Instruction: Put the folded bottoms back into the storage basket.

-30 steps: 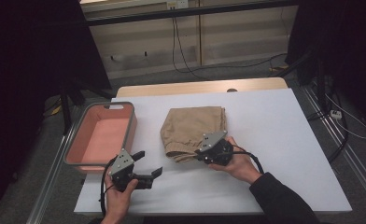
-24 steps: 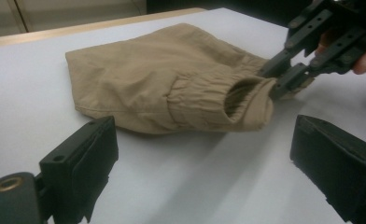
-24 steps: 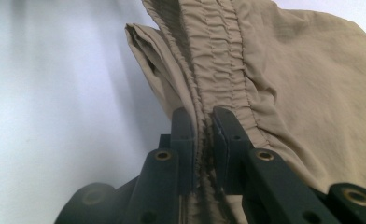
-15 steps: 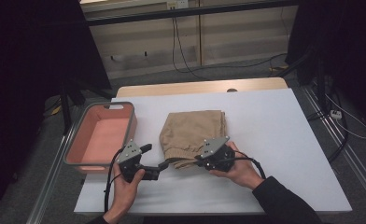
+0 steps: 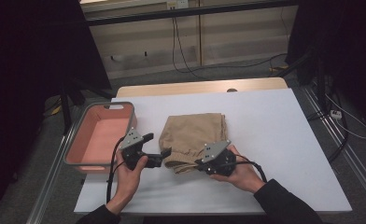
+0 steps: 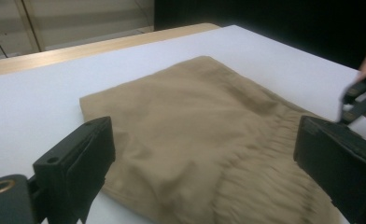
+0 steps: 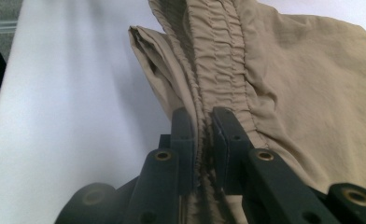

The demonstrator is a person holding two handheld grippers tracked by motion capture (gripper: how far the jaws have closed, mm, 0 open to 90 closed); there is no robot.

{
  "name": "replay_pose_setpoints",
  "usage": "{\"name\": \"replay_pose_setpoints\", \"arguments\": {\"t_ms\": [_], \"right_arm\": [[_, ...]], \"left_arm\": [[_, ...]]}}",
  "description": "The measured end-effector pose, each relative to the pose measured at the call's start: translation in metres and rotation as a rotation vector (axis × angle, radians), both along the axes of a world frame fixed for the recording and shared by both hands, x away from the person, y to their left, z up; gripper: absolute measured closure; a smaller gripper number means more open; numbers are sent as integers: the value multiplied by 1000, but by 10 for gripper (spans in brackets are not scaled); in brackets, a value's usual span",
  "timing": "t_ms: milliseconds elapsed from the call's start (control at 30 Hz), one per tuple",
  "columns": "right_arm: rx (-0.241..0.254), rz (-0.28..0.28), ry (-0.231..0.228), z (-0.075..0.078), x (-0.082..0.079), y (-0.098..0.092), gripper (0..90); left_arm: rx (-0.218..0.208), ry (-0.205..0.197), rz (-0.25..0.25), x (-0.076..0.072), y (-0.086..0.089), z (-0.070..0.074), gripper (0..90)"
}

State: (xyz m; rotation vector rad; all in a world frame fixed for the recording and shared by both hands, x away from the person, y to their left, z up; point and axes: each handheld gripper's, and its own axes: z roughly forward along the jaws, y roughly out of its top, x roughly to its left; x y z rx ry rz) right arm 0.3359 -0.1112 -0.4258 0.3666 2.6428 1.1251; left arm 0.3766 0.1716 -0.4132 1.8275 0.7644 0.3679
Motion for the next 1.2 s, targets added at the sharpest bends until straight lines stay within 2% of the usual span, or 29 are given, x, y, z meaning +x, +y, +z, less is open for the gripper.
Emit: {"name": "replay_pose_setpoints", "arguments": {"t_ms": [67,133,167,233,267,400,500,567,667,733,767,833,900,933,967,1033,1100,1133,1200], "right_arm": [[7,5,1,1,-4,0,797],[8,10,0,1,-7,0,796],[9,12,0,1,-9,0,796],[11,15,1,1,-12,0,796],[8,17,2,1,-13,0,796],[15,22,3,2,-18,1,797],[18,26,8,3,-23,2,796],[19,30,13,2,-26,3,796],[20,39,16,1,-30,6,796],[22,41,17,1,-31,6,797],[25,45,16,2,-32,6,796],[30,48,20,2,-34,7,796],[25,52,17,2,-35,8,796],[26,54,19,1,-34,8,796],[26,54,19,1,-34,8,796],[26,54,22,1,-34,7,797],[25,55,23,1,-34,7,797],[25,55,23,1,-34,7,796],[27,53,27,0,-33,8,796]], "left_arm": [[27,-11,8,8,-3,-1,61],[49,19,-9,17,-6,-4,80],[47,33,-2,22,-8,-6,80],[56,39,9,30,-11,-9,80],[83,31,21,34,-13,-10,80],[115,72,22,51,-18,-16,79],[180,88,24,62,-23,-21,56],[163,97,24,67,-25,-23,71],[166,119,34,76,-30,-25,94],[142,131,48,83,-31,-24,113],[152,129,56,86,-32,-23,139],[138,133,67,93,-34,-21,152],[129,169,70,101,-37,-21,205],[156,185,69,108,-38,-24,272],[156,185,69,108,-38,-24,304],[153,213,87,116,-38,-31,330],[143,262,96,123,-35,-38,366],[113,295,103,125,-35,-41,366],[129,323,105,130,-34,-45,408]]}}
